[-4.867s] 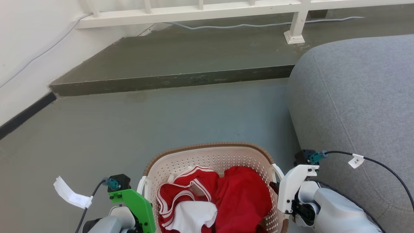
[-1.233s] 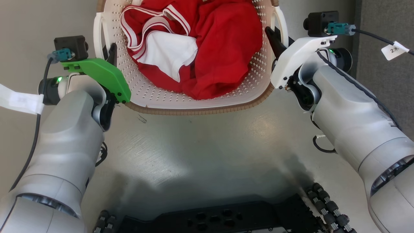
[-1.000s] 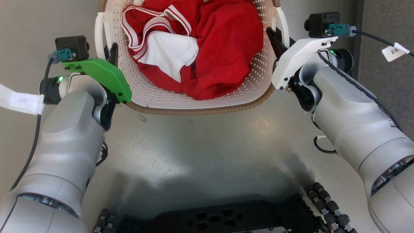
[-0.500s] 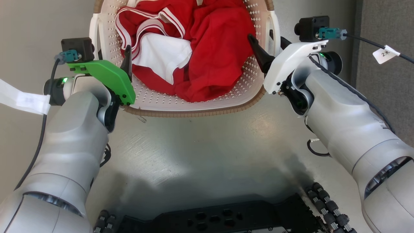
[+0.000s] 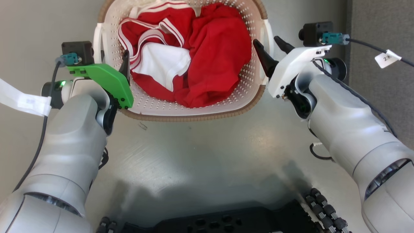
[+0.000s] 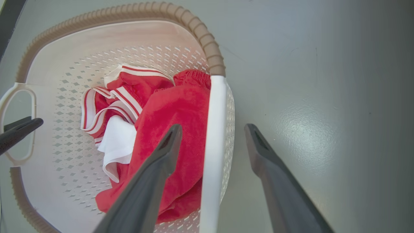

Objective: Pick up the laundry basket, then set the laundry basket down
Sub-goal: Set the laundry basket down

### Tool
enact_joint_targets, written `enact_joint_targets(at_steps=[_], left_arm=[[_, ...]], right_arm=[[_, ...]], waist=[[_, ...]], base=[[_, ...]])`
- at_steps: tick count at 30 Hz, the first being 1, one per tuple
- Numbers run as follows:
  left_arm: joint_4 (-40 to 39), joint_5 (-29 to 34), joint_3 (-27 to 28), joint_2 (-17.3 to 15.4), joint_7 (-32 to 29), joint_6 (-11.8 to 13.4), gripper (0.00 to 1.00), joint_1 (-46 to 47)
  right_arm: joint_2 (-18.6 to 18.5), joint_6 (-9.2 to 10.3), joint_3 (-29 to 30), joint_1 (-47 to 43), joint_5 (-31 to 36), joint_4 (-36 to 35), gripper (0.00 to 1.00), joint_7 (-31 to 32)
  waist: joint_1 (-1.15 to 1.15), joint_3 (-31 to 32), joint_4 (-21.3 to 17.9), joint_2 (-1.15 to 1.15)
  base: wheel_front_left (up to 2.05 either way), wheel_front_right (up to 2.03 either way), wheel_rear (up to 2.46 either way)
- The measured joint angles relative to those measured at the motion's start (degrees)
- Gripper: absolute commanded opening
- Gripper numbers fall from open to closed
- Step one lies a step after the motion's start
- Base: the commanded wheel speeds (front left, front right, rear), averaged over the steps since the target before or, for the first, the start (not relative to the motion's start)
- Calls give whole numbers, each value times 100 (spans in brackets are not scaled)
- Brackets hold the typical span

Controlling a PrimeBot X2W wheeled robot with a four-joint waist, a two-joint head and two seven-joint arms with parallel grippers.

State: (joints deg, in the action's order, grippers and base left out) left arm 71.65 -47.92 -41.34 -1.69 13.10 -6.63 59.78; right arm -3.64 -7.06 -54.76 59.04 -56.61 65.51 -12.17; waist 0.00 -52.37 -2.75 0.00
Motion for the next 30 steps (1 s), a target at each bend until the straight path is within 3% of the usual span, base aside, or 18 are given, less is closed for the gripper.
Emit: enact_joint_targets(at_steps=[23,30], left_arm=[[13,80,-5,-167,115,-24,100,-809],[-419,80,221,-308,115,-25,100,-917]], right_arm=[[1,0,15,-691,-138,-155,100,-201],[-257,0,392,-762,9,-450,100,-210]], waist=[[0,1536,-65,0],[0,2108,-70,0]], base=[[0,0,0],[0,0,0]])
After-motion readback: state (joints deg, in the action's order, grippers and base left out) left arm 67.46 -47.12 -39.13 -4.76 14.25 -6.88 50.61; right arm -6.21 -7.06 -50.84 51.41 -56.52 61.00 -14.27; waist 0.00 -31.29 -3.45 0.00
